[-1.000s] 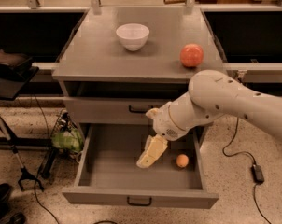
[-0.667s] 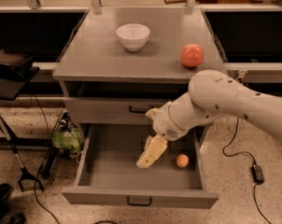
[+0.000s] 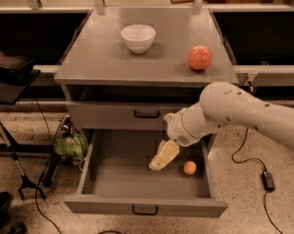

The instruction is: Pick orange from middle drawer and place on counter

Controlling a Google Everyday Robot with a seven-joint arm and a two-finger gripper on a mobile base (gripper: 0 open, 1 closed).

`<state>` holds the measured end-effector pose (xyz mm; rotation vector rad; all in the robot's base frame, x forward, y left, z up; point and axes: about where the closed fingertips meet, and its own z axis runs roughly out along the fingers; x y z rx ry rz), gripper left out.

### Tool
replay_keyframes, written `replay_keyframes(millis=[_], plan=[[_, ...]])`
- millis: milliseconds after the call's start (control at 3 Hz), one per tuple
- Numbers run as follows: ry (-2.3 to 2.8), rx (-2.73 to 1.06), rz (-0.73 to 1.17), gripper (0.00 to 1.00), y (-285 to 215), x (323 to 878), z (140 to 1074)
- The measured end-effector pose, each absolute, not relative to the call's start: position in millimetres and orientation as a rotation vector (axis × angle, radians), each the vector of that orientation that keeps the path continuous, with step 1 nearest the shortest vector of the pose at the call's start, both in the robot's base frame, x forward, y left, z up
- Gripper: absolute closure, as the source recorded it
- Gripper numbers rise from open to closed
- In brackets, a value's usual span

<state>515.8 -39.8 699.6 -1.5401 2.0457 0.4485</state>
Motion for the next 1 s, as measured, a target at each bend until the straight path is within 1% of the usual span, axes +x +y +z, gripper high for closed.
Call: replay_keyframes(millis=[333, 667, 1000], plan=[[2.108, -1.459, 0.367, 0.0, -72.6, 544.5, 672.2], [2.181, -1.427, 0.345, 0.0, -102.5, 561.4, 638.1], [2.259, -1.464, 0.375, 0.0, -124.7, 563.7, 604.8]])
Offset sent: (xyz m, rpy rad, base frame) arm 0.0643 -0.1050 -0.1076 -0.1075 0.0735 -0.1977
